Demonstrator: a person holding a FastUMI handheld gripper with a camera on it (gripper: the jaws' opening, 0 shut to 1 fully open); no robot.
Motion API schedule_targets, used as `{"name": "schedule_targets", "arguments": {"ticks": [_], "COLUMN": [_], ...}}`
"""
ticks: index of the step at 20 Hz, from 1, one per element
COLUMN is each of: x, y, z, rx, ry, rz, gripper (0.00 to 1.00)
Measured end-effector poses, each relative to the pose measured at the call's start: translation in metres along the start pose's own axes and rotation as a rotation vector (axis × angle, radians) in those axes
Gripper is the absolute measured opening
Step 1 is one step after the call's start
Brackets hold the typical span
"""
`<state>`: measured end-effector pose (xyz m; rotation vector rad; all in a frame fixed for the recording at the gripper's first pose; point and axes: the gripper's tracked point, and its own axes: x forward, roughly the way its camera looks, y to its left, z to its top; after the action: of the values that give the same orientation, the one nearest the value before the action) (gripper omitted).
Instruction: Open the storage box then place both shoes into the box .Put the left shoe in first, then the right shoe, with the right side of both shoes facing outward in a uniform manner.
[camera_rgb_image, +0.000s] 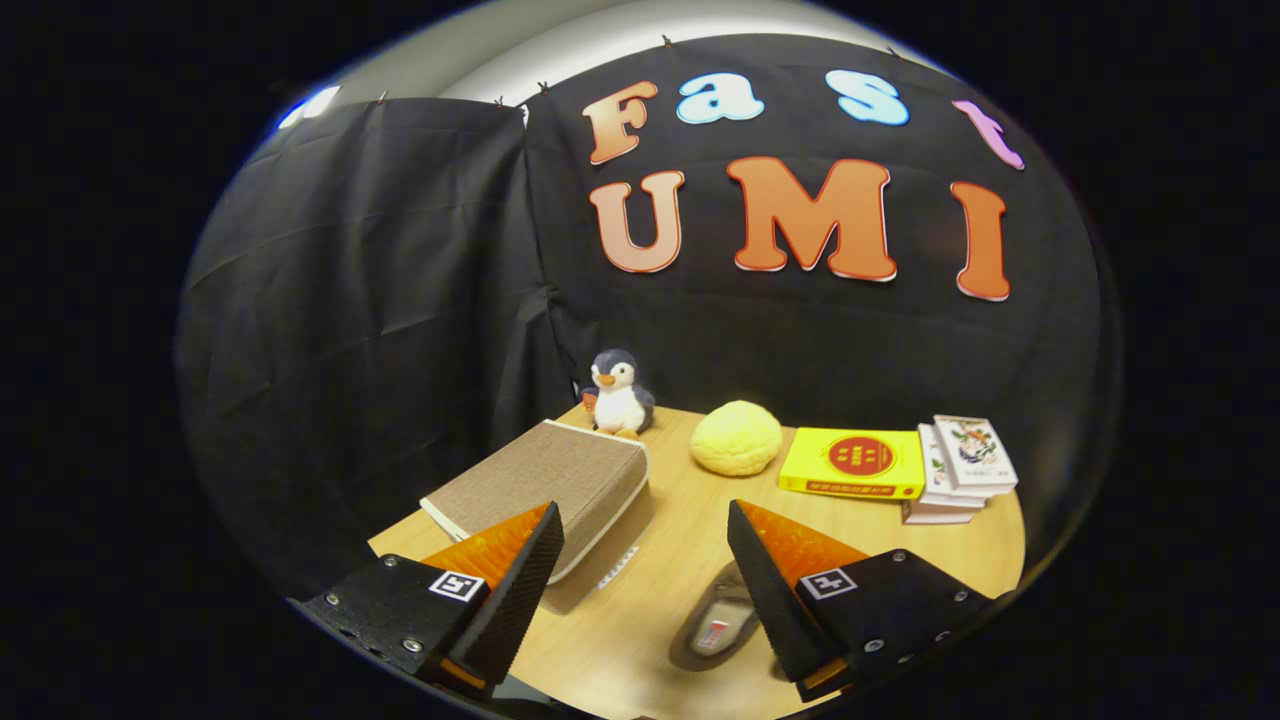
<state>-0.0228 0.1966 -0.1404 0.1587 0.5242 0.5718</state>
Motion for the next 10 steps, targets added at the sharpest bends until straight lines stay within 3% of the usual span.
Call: {"name": "schedule_targets", "arguments": {"ticks": [10], "x": [0.073], "y": [0.035], "z": [-0.057], "rx": [0.341], "ry": [0.243], "rz": [0.238], "gripper": [0.98]}}
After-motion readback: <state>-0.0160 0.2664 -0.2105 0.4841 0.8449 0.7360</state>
